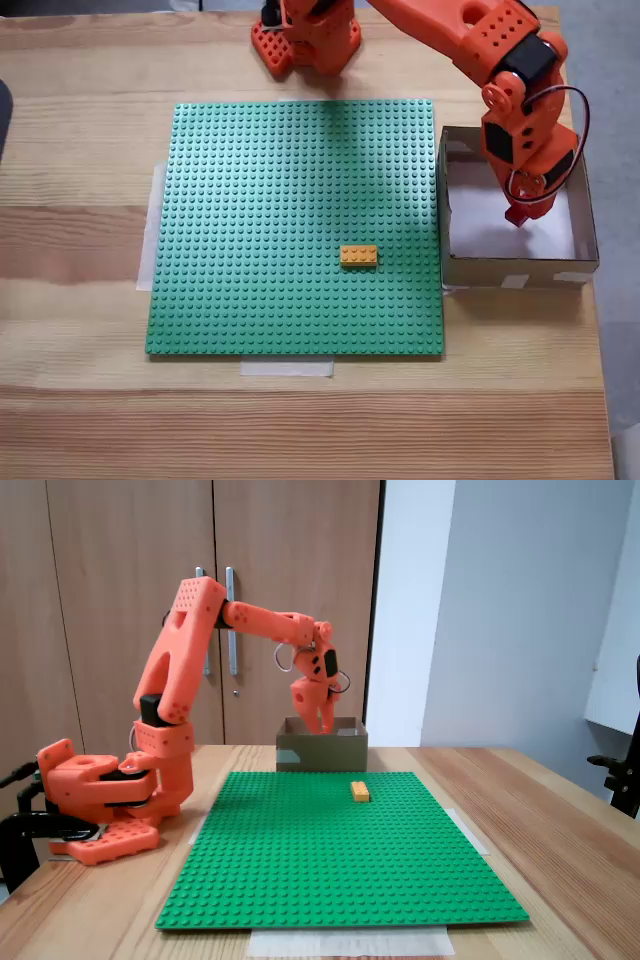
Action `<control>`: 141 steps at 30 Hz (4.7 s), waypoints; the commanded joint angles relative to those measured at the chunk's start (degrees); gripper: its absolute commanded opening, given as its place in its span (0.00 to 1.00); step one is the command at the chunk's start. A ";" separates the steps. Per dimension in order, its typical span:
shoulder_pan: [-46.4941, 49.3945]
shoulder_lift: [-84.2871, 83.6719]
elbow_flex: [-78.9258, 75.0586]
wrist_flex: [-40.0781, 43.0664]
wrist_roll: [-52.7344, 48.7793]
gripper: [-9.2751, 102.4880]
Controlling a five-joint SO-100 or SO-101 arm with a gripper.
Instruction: Pick the red lego block and put it in the box.
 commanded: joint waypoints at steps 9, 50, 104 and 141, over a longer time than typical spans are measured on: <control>-0.62 -5.01 -6.94 0.44 -0.44 0.07; -0.97 -2.81 -2.81 -0.62 0.18 0.22; 28.30 76.03 44.47 -10.90 2.55 0.07; 46.76 119.00 96.94 -24.61 0.44 0.07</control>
